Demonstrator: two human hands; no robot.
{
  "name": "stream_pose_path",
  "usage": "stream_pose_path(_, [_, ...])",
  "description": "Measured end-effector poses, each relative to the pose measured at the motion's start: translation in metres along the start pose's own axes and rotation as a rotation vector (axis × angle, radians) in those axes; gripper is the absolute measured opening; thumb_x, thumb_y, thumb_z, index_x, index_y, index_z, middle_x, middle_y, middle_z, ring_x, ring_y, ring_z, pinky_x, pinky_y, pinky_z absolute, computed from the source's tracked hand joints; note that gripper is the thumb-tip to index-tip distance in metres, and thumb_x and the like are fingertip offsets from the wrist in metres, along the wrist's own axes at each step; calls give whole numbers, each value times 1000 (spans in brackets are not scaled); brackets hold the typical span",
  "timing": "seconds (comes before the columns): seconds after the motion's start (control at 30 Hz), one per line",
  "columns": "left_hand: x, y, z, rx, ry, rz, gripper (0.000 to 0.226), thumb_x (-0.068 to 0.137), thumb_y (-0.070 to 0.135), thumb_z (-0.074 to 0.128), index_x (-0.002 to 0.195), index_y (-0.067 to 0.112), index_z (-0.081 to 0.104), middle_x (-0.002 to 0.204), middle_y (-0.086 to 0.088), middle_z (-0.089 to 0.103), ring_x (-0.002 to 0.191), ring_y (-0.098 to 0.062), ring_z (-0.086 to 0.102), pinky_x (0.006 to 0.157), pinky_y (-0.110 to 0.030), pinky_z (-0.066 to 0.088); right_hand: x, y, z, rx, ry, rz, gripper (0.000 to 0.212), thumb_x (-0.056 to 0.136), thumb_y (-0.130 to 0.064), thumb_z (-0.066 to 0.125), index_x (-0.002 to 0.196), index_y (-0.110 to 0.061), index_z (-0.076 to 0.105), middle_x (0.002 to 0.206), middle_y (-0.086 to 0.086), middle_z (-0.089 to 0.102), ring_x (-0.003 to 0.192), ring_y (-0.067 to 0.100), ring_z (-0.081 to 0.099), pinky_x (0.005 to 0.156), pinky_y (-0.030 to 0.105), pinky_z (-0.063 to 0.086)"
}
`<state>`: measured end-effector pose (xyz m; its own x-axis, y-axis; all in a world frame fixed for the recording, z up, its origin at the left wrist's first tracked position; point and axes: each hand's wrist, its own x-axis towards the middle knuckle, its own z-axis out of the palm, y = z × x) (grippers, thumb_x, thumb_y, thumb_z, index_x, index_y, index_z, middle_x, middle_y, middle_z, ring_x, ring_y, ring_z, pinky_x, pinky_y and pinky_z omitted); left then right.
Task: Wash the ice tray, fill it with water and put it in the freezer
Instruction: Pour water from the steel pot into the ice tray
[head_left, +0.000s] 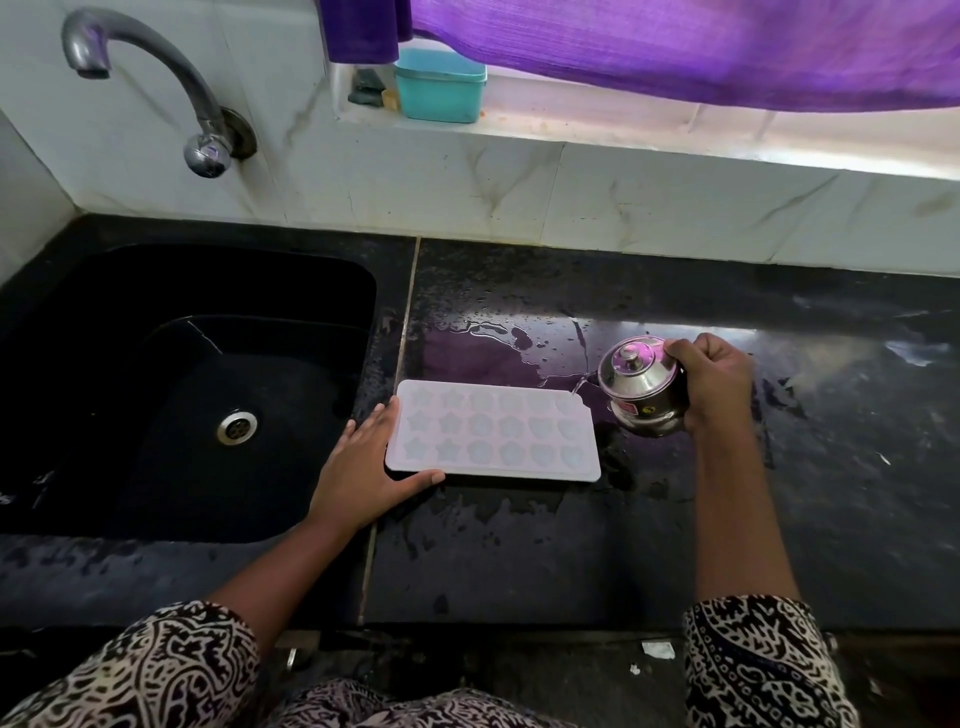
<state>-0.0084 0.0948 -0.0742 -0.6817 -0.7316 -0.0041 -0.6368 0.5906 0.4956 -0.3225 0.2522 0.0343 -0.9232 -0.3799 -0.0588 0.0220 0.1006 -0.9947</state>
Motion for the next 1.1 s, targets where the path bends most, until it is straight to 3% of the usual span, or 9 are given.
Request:
stream_pose_path(0.43, [-1,2,-1,-15,9,2,128,54,99,26,155,20,13,159,6,22,146,-5,12,117,-28,3,-2,1,0,-26,-9,-46,30,74,-5,64,54,-15,43,58,6,46,52,12,42,52,25,39])
stream_pose_path(0.9, [0,1,-1,-2,8,-2,130,53,100,25,155,20,13,159,5,23,146,-5,12,117,-27,4,-2,0,-2,-20,0,-21,29,76,-7,64,57,-17,46,60,2,51,56,13,48,53,25,43])
stream_pose_path(1.1, [-1,1,0,-7,6,-2,130,53,100,25,155,20,12,159,5,22,146,-5,12,117,-28,4,0,-2,-3,113,-6,37,36,72,-6,65,44,-20,47,48,-5,50,55,16,46,57,29,41])
